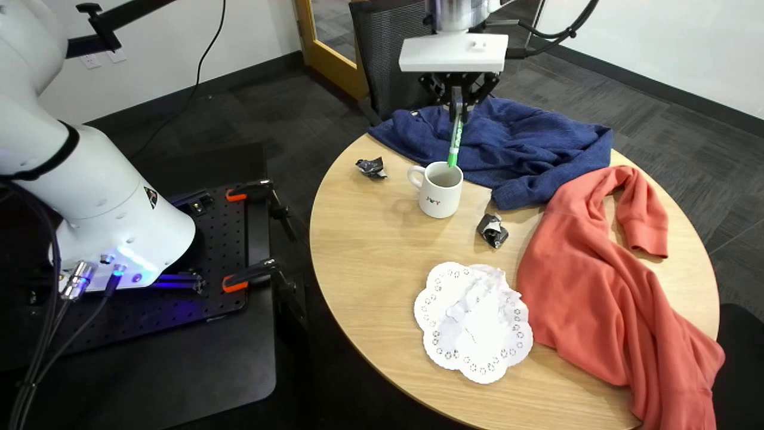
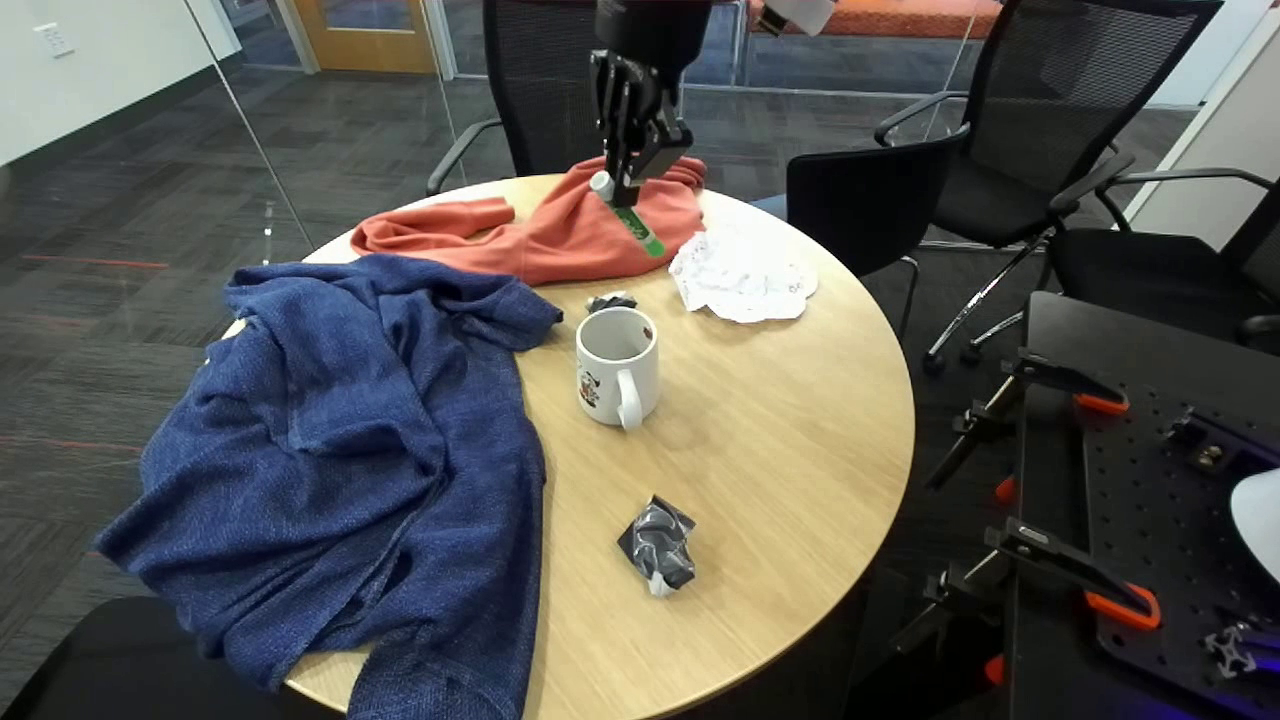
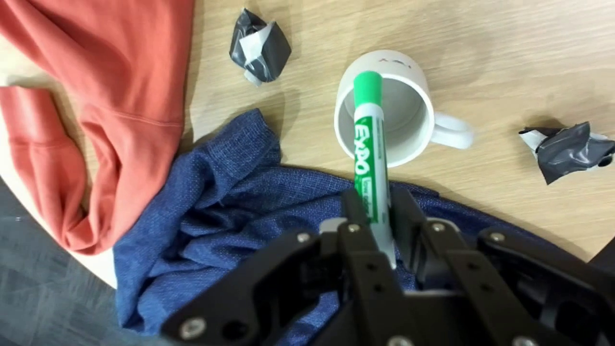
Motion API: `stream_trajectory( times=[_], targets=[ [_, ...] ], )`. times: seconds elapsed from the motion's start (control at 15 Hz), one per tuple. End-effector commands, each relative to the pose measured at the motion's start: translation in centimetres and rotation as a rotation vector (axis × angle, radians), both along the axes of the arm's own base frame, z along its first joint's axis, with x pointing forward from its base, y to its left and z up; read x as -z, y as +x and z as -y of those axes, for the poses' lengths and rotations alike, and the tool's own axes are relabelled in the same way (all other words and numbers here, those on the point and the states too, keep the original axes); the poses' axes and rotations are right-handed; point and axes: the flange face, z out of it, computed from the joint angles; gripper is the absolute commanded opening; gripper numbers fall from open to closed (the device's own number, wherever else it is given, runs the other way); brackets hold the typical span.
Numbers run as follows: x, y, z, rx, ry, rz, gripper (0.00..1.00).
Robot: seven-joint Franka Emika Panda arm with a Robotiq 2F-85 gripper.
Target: Take the marker out of the mug and put it on the table
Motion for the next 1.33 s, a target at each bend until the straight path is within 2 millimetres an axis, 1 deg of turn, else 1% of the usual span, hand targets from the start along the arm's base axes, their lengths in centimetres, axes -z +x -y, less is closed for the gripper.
stream_trajectory(
  times=[0.0, 0.13, 0.27, 0.33, 0.53, 0.73, 1.0, 1.27],
  targets=[
    [-2.2, -3.6, 0.6, 0.105, -0.046, -0.01, 0.05],
    [-1.8, -4.8, 1.0, 0.157, -0.07, -0.04, 0.05],
    [-0.4, -6.1, 1.1, 0.19, -0.089, -0.096, 0.05],
    [0.4, -6.7, 1.1, 0.202, -0.095, -0.126, 0.05],
    [3.7, -8.2, 0.9, 0.22, -0.084, -0.22, 0.05],
    [6.5, -9.4, 0.4, 0.224, -0.079, -0.277, 0.05],
    [9.6, -10.3, -0.8, 0.222, -0.05, -0.295, 0.05],
    [12.4, -10.3, -2.7, 0.19, -0.016, -0.295, 0.05]
  ],
)
